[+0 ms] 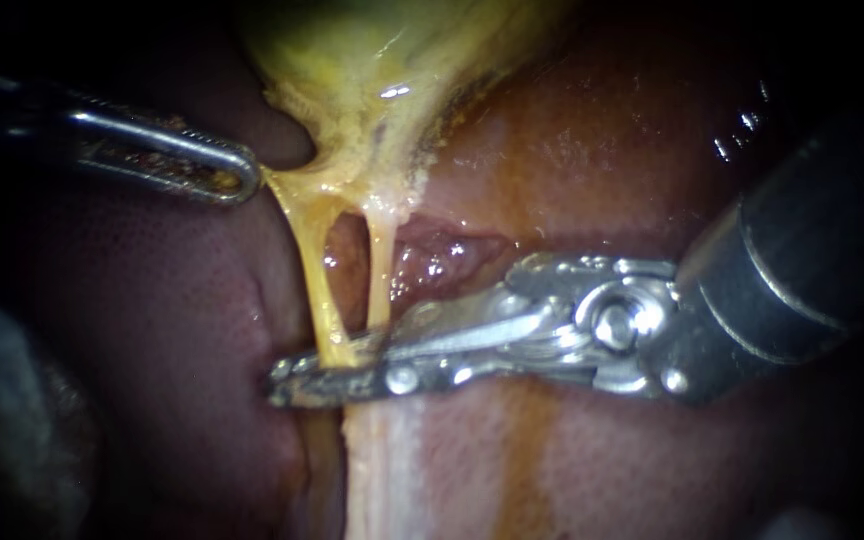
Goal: Going back first clip left tube
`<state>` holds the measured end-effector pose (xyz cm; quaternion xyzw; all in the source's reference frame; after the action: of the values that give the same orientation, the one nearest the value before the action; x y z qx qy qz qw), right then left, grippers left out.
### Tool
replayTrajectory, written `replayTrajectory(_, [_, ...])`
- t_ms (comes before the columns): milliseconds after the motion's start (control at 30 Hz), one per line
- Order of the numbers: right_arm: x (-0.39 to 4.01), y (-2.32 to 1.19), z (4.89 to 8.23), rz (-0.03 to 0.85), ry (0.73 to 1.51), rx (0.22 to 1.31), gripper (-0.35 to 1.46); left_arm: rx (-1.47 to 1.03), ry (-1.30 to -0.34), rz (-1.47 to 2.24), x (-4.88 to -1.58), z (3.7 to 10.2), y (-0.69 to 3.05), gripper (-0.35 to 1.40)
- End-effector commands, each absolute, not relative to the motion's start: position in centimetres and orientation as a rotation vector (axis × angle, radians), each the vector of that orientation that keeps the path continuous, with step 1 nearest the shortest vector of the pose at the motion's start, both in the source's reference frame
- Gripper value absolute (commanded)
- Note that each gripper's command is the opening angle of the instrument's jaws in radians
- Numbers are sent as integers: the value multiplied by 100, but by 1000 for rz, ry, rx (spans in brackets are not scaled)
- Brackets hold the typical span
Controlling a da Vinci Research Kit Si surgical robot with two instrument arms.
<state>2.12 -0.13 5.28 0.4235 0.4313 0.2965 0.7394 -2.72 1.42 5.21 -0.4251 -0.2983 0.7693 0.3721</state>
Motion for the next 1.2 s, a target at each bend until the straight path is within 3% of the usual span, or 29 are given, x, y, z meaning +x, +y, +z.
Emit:
replayTrajectory(33, [212,-13,529,652,946,930,-35,-1090,-764,1971,-272,521,142,-35])
replayTrajectory(133, [212,-14,530,649,943,931,-31,-1090,-764,1971,-272,521,142,-35])
replayTrajectory(267, [214,-15,545,657,974,940,24,-1090,-764,1971,-272,521,142,-35])
replayTrajectory(367, [215,-16,560,619,1005,919,42,-1090,-764,1971,-272,521,142,-35])
replayTrajectory(467, [215,-16,576,562,1042,861,47,-1090,-764,1971,-272,521,142,-35])
replayTrajectory(567, [214,-9,586,565,1073,760,50,-1090,-764,1971,-272,520,142,-35])
replayTrajectory(733, [209,3,590,533,1097,703,50,-1089,-764,1971,-272,520,142,-35])
replayTrajectory(900, [202,9,586,501,1115,663,50,-1089,-764,1971,-272,520,142,-35])
replayTrajectory(1000, [192,10,579,434,1140,613,50,-1089,-764,1971,-272,520,142,-35])
replayTrajectory(1200, [137,11,557,387,1165,548,50,-1089,-764,1971,-272,520,141,-35])
